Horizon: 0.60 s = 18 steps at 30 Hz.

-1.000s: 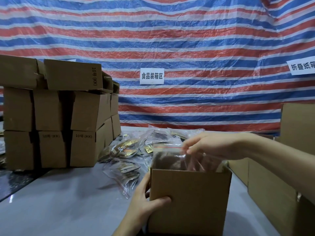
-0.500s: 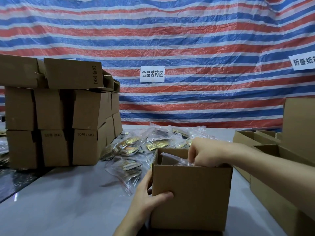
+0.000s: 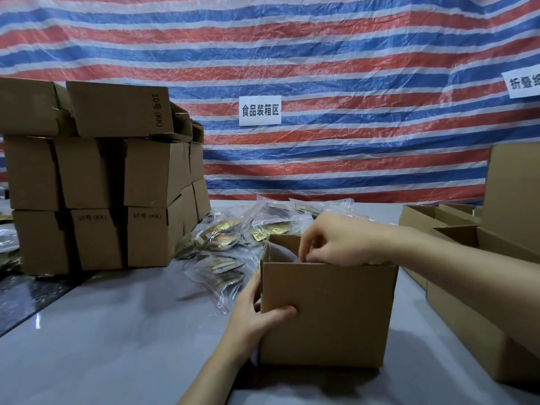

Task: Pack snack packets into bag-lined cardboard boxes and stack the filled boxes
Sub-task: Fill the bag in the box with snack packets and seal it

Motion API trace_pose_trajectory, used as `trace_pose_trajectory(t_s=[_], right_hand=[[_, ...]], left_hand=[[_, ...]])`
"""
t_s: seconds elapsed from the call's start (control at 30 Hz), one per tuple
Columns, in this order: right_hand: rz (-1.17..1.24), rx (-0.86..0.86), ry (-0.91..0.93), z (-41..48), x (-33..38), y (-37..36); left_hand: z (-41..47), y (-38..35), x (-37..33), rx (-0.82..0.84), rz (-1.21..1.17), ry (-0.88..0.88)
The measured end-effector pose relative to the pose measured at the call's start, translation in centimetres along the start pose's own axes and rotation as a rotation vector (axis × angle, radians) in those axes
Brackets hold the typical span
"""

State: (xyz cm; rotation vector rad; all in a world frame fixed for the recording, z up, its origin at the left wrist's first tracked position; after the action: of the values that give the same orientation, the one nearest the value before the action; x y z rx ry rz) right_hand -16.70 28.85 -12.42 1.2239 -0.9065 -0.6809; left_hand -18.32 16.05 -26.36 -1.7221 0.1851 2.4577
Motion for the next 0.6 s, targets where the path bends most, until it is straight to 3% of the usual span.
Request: trace_pose_trajectory(t_s=[0.23, 0.6], right_hand=[[0.438, 0.454, -0.365, -1.0, -3.3, -5.6], [0.281, 0.505, -0.457, -0.6, -4.3, -5.2]], left_hand=[[-0.1, -0.1, 0.0, 0.005, -0.008, 0.013], [-0.1, -0.1, 0.2, 0.003, -0.033, 0.035]])
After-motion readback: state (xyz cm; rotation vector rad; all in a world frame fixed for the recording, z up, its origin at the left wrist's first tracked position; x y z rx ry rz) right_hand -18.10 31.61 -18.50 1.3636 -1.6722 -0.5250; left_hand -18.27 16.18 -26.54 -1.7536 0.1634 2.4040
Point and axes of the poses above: each hand's wrist, its own z-axis towards the middle knuckle, its own y-axis out of the back of the hand, x = y × z, the point moved 10 cm from there along z, towards the middle knuckle, and after that the axes turned 6 degrees about y, right-handed, at the moved point
